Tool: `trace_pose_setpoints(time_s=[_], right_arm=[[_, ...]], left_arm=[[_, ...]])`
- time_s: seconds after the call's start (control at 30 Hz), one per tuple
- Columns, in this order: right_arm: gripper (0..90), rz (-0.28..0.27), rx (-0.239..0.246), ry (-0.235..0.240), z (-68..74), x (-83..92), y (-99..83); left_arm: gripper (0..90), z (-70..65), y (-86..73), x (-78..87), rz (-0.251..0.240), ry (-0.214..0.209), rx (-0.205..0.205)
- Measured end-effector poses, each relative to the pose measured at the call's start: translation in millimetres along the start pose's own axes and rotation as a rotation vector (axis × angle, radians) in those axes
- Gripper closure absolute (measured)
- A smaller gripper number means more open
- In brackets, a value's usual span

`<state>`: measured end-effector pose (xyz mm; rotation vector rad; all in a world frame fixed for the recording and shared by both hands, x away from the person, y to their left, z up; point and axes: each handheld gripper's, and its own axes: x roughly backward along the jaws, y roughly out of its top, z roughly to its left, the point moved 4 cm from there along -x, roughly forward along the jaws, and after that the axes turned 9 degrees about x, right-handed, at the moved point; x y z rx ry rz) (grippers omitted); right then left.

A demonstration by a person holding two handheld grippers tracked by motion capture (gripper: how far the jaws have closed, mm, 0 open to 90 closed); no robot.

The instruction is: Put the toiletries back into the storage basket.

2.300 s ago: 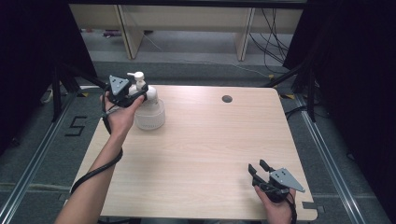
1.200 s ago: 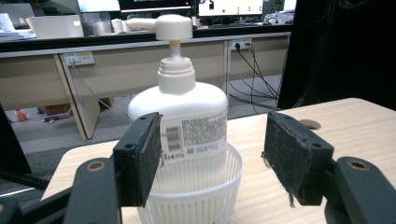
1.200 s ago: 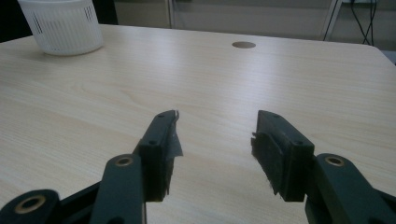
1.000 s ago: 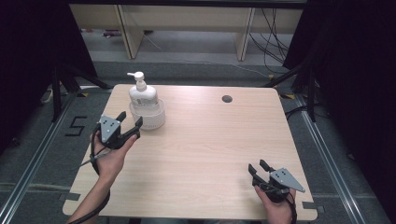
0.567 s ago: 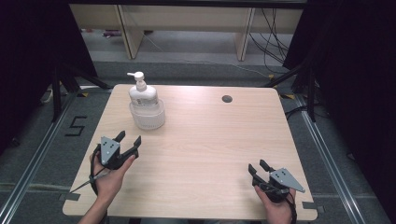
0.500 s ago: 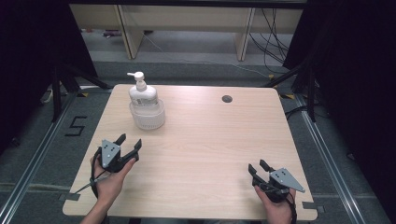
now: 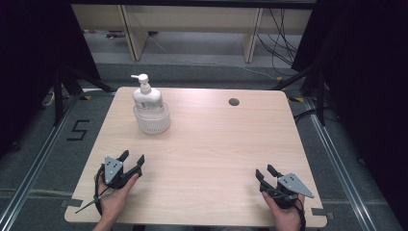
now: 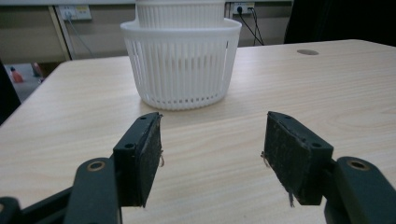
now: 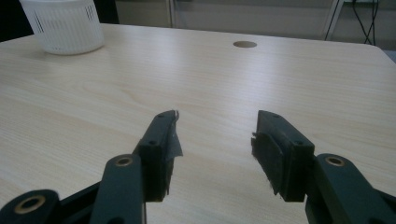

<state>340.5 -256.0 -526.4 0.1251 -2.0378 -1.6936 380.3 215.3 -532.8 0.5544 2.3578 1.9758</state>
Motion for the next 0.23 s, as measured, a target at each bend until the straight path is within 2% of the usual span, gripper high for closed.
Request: trace_pose_setpoints(time_s=[0.03,0.07,0.1,0.13,0.2,0.23], right_arm=[[49.3,0.007,-0.002,0.003,0.1,0.3,-0.1],[49.3,0.023,0.001,0.0,-0.3,1.3,-0.3],[49.3,0.006,-0.001,0.004,-0.3,0.6,-0.1],[49.2,0.003,0.007,0.001,-1.1,0.5,0.1],[49.2,0.001,-0.005,0.002,0.1,0.0,0.0],[49.2,0.025,0.0,0.0,-0.2,1.4,-0.3]], left_arm=[[36.1,0.4,0.4,0.8,0.006,0.005,-0.015],[36.1,0.6,0.3,0.2,0.003,0.007,-0.009],[36.1,1.3,0.6,0.3,0.004,0.008,-0.01],[36.2,1.6,0.7,0.0,0.006,0.009,-0.009],[36.2,1.6,0.7,-0.2,0.007,0.008,-0.008],[36.1,1.6,0.8,-0.1,0.008,0.007,-0.011]])
